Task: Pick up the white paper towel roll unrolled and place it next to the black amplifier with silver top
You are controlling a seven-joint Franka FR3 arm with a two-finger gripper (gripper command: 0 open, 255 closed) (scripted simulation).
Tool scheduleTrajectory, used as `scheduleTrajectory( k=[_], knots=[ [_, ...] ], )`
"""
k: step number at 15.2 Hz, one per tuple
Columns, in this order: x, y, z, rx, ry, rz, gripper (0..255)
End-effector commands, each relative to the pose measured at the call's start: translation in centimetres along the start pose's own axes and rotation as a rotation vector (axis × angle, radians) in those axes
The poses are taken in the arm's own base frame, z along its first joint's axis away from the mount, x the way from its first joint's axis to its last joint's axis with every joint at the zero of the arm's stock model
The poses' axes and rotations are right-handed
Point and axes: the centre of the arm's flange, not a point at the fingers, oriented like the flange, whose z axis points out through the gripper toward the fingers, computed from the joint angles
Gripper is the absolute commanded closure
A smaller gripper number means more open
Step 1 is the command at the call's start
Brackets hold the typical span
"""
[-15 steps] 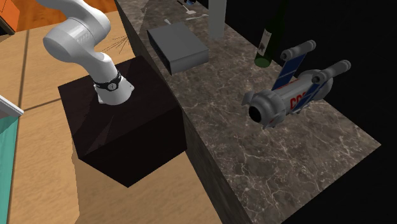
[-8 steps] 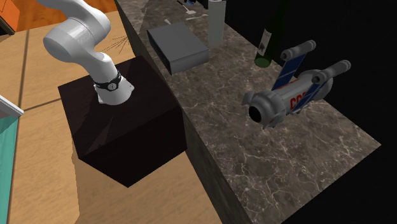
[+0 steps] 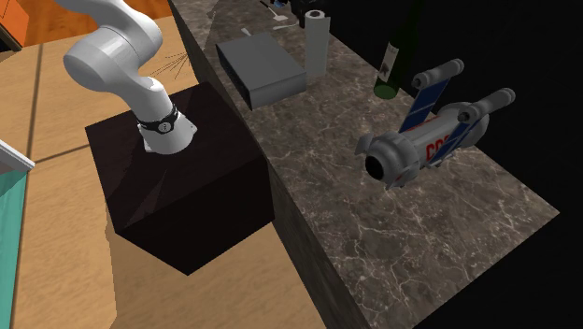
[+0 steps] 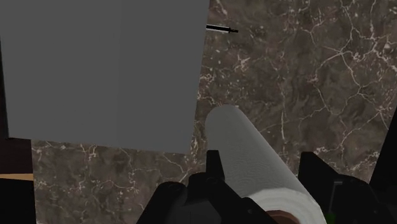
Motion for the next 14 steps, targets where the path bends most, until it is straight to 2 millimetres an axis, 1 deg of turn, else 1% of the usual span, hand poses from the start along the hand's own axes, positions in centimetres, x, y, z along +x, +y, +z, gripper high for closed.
scheduleTrajectory(
  k=[1, 6, 14],
  knots=[
    [0.0, 0.1, 1.0, 0.001, 0.0, 0.0, 255],
    [-0.1, 0.2, 3.6, 0.001, 0.0, 0.0, 255],
    [-0.1, 0.2, 3.6, 0.001, 0.0, 0.0, 255]
  ],
)
